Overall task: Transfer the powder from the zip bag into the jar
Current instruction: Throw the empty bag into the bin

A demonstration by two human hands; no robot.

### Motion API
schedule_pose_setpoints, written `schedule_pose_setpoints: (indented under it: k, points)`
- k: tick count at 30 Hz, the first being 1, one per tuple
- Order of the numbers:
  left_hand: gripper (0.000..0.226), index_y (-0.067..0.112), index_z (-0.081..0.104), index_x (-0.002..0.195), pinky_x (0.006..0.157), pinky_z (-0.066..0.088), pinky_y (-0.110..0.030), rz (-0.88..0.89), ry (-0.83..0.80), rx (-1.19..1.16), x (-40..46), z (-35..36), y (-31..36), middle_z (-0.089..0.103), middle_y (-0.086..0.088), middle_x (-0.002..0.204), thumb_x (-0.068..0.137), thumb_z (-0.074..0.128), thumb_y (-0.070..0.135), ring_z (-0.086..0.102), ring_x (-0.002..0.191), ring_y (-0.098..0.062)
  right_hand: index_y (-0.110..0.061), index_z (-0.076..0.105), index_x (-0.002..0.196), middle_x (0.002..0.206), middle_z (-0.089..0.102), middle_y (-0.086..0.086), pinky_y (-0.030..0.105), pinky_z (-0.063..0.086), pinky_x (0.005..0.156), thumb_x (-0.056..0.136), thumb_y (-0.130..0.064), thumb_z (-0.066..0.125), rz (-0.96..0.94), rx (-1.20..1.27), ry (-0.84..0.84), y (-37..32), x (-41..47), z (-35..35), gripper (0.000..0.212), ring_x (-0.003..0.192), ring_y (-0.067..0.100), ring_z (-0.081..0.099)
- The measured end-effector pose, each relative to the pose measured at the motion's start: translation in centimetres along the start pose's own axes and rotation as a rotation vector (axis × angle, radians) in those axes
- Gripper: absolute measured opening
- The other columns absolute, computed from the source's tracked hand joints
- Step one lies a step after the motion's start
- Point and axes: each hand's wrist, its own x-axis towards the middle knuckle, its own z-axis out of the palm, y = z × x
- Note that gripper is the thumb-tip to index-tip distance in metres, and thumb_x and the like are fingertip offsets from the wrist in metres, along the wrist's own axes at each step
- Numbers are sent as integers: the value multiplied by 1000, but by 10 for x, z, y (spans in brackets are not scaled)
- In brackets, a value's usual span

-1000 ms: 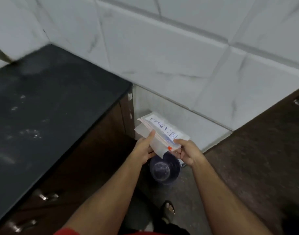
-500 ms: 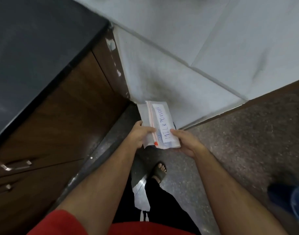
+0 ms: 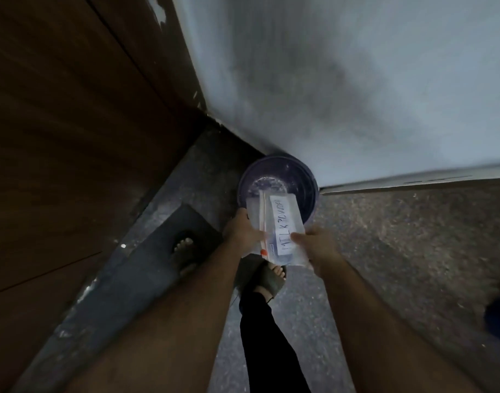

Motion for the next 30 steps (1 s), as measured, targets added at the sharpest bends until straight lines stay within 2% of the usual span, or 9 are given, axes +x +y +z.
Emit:
schedule_pose_setpoints:
  k: [4, 7, 11, 14, 17, 21, 26, 28, 30]
  points:
    - [69, 13, 44, 141, 103, 50, -48, 37, -14, 101, 61, 25, -13, 55, -12, 140, 81, 79, 19, 55, 126, -31, 4, 67, 114, 109, 69, 19, 43, 57, 83, 91, -3, 67, -3, -86, 22, 5, 62, 12, 23, 97, 34, 68]
    - [67, 10, 42, 145, 106, 47, -47, 77, -20, 164, 102, 37, -15, 51, -15, 144, 86, 74, 14, 51, 131, -32, 1, 65, 118, 111, 69, 15, 35, 55, 74, 93, -7, 67, -14, -131, 27, 4, 108, 20, 27, 91, 27, 67]
    - [58, 7, 48, 140, 106, 46, -42, 118, 1, 254, 158, 49, -19, 57, -16, 140, 88, 73, 18, 54, 129, -33, 3, 67, 116, 107, 69, 16, 36, 52, 75, 90, -7, 72, -76, -197, 101, 1, 173, 33, 29, 90, 29, 65]
    - [54, 5, 51, 137, 104, 47, -42, 144, 15, 281, 183, 57, -19, 60, -18, 137, 90, 72, 19, 56, 126, -33, 3, 67, 116, 113, 71, 19, 42, 56, 86, 86, -9, 75, -116, -266, 154, -1, 206, 38, 33, 100, 35, 68]
    - [51, 2, 50, 141, 105, 46, -41, 168, -7, 306, 192, 65, -20, 56, -19, 142, 97, 64, 24, 54, 130, -35, 1, 56, 134, 126, 66, 21, 36, 49, 83, 88, -13, 72, -164, -421, 157, 1, 219, 42, 50, 112, 39, 64]
    - [44, 1, 52, 139, 102, 47, -41, 180, -45, 332, 180, 72, -20, 58, -19, 139, 104, 50, 28, 55, 126, -37, -4, 40, 150, 138, 59, 22, 41, 48, 96, 93, -16, 66, -231, -609, 157, 8, 203, 40, 63, 123, 41, 58]
    - [32, 2, 63, 121, 93, 52, -41, 298, -35, 356, 122, 54, -13, 66, -18, 119, 100, 56, 24, 62, 113, -34, -8, 57, 133, 125, 68, 19, 43, 53, 94, 94, -21, 61, -338, -743, 150, 5, 141, 27, 41, 113, 39, 64]
    - [32, 4, 63, 123, 94, 52, -41, 341, -12, 394, 92, 35, -5, 66, -16, 121, 99, 57, 24, 62, 113, -32, -10, 58, 134, 127, 68, 16, 40, 52, 93, 93, -24, 62, -375, -793, 128, -4, 110, 20, 43, 115, 38, 64]
    - [37, 8, 60, 131, 101, 48, -41, 378, -18, 445, 54, 11, 7, 61, -13, 132, 99, 56, 27, 57, 123, -32, -10, 56, 138, 132, 66, 15, 40, 51, 96, 93, -30, 63, -426, -857, 121, -18, 74, 12, 50, 118, 36, 63]
